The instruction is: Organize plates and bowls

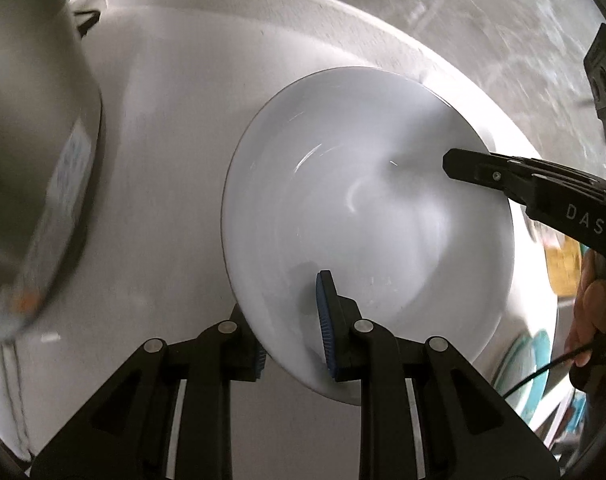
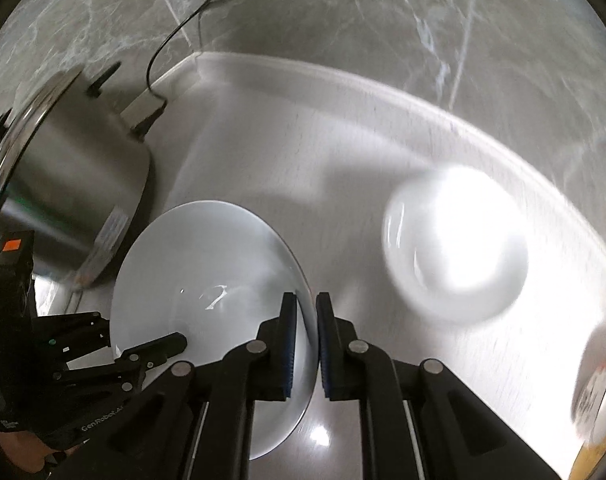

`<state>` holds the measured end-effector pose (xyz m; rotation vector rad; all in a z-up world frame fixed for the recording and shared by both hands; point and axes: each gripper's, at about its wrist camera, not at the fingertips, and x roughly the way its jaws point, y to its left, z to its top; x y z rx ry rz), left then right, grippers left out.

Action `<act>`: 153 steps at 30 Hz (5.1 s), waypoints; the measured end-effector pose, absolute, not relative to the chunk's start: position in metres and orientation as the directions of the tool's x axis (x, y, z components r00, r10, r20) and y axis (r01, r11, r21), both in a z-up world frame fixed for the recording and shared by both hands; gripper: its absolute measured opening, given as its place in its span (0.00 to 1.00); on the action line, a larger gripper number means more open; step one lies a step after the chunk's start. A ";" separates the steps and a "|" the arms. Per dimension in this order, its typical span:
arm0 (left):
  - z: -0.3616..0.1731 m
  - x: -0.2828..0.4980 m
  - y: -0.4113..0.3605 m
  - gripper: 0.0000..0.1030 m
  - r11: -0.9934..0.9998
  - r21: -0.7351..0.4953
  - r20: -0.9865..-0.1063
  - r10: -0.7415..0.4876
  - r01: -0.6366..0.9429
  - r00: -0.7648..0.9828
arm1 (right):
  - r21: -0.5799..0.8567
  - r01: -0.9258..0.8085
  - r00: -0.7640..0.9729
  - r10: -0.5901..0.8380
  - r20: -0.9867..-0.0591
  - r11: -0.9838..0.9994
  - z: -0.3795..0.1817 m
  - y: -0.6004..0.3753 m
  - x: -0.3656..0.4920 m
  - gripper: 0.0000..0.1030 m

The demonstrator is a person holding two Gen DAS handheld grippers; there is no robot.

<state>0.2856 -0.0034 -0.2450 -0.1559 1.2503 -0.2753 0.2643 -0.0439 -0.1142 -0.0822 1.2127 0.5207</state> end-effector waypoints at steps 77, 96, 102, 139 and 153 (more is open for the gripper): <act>-0.252 0.459 -0.127 0.34 0.889 -0.142 -0.930 -0.270 0.435 0.249 | 0.375 -0.043 0.278 0.372 -0.886 0.926 -0.174 -0.186 0.361 0.29; -0.198 0.442 -0.118 0.08 0.870 -0.168 -0.902 -0.326 0.464 0.284 | 0.384 -0.115 0.317 0.401 -0.860 0.916 -0.133 -0.174 0.336 0.11; -0.167 0.396 -0.090 0.08 0.869 -0.169 -0.888 -0.338 0.464 0.310 | 0.397 -0.175 0.336 0.434 -0.836 0.901 -0.099 -0.159 0.290 0.11; -0.266 0.192 -0.077 0.11 0.908 -0.096 -0.956 -0.199 0.407 0.218 | 0.309 -0.320 0.137 0.367 -0.920 0.896 -0.147 -0.098 0.127 0.11; -0.271 0.198 -0.079 0.16 0.920 -0.098 -0.949 -0.202 0.380 0.243 | 0.216 -0.382 0.156 0.293 -0.943 0.899 -0.147 -0.084 0.128 0.12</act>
